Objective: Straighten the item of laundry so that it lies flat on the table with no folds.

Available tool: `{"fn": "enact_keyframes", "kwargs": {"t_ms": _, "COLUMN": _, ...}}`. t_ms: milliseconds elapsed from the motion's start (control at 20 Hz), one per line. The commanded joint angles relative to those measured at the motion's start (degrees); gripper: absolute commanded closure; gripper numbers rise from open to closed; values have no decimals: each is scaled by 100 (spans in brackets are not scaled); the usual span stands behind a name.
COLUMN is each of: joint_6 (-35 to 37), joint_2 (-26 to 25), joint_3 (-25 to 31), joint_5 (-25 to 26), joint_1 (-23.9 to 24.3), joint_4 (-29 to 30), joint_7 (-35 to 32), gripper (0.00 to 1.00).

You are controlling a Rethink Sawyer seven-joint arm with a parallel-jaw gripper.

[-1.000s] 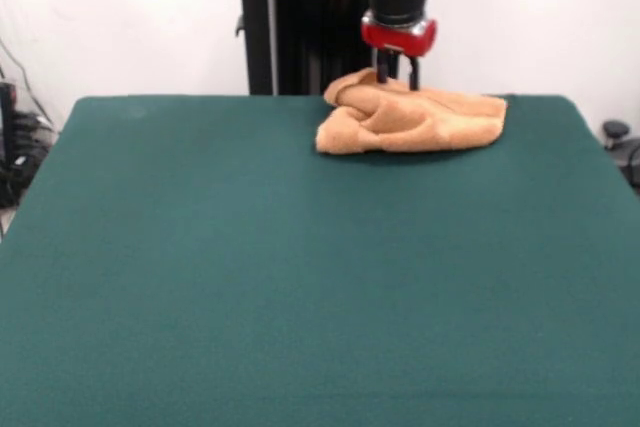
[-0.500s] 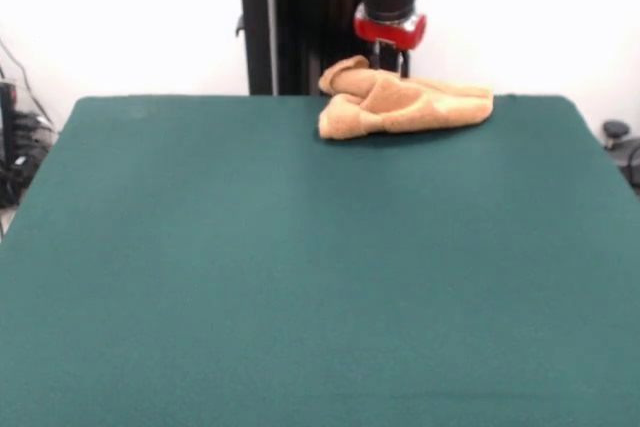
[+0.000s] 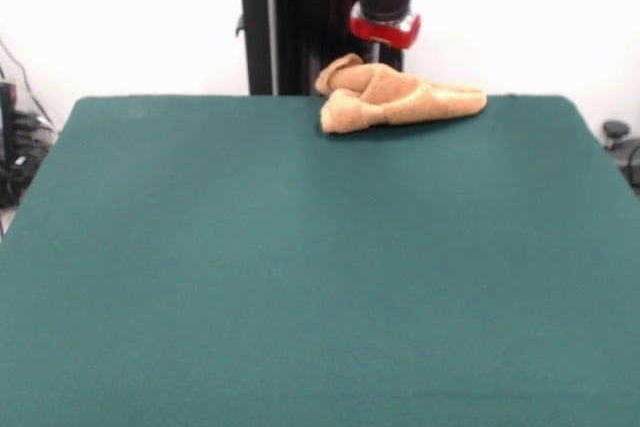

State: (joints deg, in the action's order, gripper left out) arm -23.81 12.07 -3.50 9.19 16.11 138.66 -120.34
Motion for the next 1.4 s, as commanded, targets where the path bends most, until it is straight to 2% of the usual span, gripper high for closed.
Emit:
{"fn": "enact_keyframes", "kwargs": {"t_ms": 50, "joint_6": -145, "joint_2": 353, "joint_3": -96, "joint_5": -148, "joint_1": -379, "joint_4": -856, "joint_7": -594, "gripper": 0}}
{"fn": "enact_keyframes", "kwargs": {"t_ms": 150, "joint_6": -118, "joint_2": 683, "joint_3": -265, "joint_5": -178, "joint_1": -557, "joint_4": -918, "joint_7": -446, "gripper": 0}}
{"fn": "enact_keyframes", "kwargs": {"t_ms": 300, "joint_6": -306, "joint_2": 1191, "joint_3": -804, "joint_5": -463, "joint_1": -1208, "joint_4": -1067, "joint_7": -242, "gripper": 0}}
{"fn": "enact_keyframes", "kwargs": {"t_ms": 450, "joint_6": -215, "joint_2": 1514, "joint_3": -1149, "joint_5": -369, "joint_1": -1560, "joint_4": -1458, "joint_7": 75, "gripper": 0}}
{"fn": "enact_keyframes", "kwargs": {"t_ms": 650, "joint_6": -742, "joint_2": 1554, "joint_3": -1550, "joint_5": -229, "joint_1": -1913, "joint_4": -1819, "joint_7": 108, "gripper": 0}}
{"fn": "enact_keyframes", "kwargs": {"t_ms": 800, "joint_6": -1212, "joint_2": 1564, "joint_3": -1779, "joint_5": -356, "joint_1": -2108, "joint_4": -1864, "joint_7": -120, "gripper": 0}}
{"fn": "enact_keyframes", "kwargs": {"t_ms": 850, "joint_6": -1105, "joint_2": 1613, "joint_3": -1739, "joint_5": -343, "joint_1": -2066, "joint_4": -1850, "joint_7": -224, "gripper": 0}}
{"fn": "enact_keyframes", "kwargs": {"t_ms": 950, "joint_6": -1135, "joint_2": 1598, "joint_3": -1859, "joint_5": -589, "joint_1": -2231, "joint_4": -1793, "joint_7": -366, "gripper": 0}}
{"fn": "enact_keyframes", "kwargs": {"t_ms": 1100, "joint_6": -1825, "joint_2": 1319, "joint_3": -2107, "joint_5": -1003, "joint_1": -2537, "joint_4": -1698, "joint_7": -517, "gripper": 0}}
{"fn": "enact_keyframes", "kwargs": {"t_ms": 1400, "joint_6": -2764, "joint_2": 1058, "joint_3": -2176, "joint_5": -894, "joint_1": -2447, "joint_4": -1577, "joint_7": -585, "gripper": 0}}
